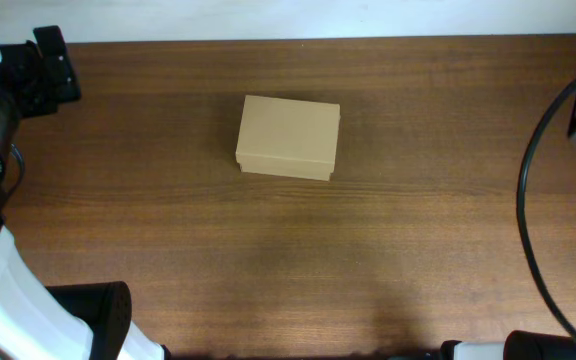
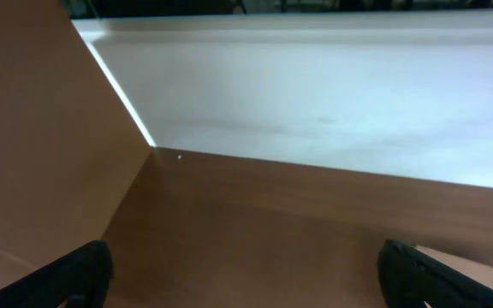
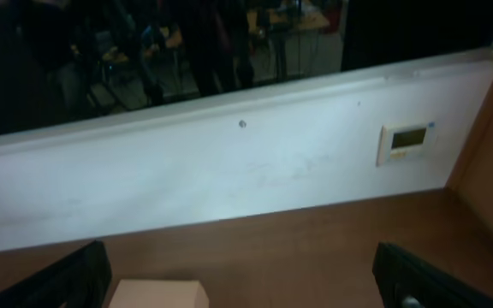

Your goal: Pack container

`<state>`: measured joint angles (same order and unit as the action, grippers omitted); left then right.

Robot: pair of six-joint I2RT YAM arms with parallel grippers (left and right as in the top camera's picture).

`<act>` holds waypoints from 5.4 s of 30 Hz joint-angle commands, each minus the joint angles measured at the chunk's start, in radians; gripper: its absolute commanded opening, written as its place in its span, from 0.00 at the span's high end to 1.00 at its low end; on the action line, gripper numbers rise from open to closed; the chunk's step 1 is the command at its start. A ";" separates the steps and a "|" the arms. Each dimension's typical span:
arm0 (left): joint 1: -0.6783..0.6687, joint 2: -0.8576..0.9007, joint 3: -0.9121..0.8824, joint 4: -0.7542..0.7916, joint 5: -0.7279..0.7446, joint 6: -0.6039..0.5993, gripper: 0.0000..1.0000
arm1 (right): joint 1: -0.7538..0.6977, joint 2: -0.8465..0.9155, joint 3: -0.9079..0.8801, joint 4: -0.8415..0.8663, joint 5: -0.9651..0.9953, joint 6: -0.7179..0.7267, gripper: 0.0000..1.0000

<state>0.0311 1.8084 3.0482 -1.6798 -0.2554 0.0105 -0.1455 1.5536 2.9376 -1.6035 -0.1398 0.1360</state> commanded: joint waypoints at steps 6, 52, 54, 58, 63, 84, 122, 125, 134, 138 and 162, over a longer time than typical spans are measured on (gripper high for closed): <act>0.001 0.003 0.002 -0.007 -0.011 0.005 0.00 | -0.005 -0.011 -0.004 -0.094 -0.013 0.011 0.01; 0.001 0.003 0.002 -0.007 -0.011 0.005 0.00 | -0.005 -0.713 -1.376 0.674 0.353 0.013 0.01; 0.001 0.003 0.002 -0.007 -0.011 0.005 0.00 | -0.005 -0.798 -1.537 0.727 0.354 0.037 0.01; 0.001 0.003 0.002 -0.007 -0.011 0.005 0.00 | -0.005 -0.958 -1.836 0.853 0.353 0.079 0.00; 0.001 0.003 0.002 -0.007 -0.011 0.005 0.00 | -0.001 -1.192 -2.230 1.042 0.354 0.317 0.01; 0.001 0.003 0.002 -0.007 -0.011 0.005 0.00 | 0.119 -1.551 -2.734 1.173 0.354 0.494 0.01; -0.004 -0.101 -0.019 -0.007 -0.011 0.005 0.00 | 0.119 -1.551 -2.813 1.174 0.354 0.494 0.01; -0.014 -0.174 -0.098 -0.007 -0.011 0.005 0.00 | 0.119 -1.551 -2.813 1.174 0.354 0.494 0.01; -0.023 -0.523 -0.684 0.491 -0.055 0.012 0.00 | 0.119 -1.551 -2.813 1.174 0.354 0.494 0.01; -0.023 -0.783 -1.126 0.826 -0.055 0.012 0.01 | 0.119 -1.551 -2.813 1.174 0.354 0.494 0.01; -0.071 -1.702 -2.689 1.827 -0.018 0.004 0.00 | 0.119 -1.551 -2.813 1.174 0.354 0.494 0.01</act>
<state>-0.0280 0.1425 0.4294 0.1318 -0.2867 0.0105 -0.0254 0.0109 0.1322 -0.4328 0.2020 0.6281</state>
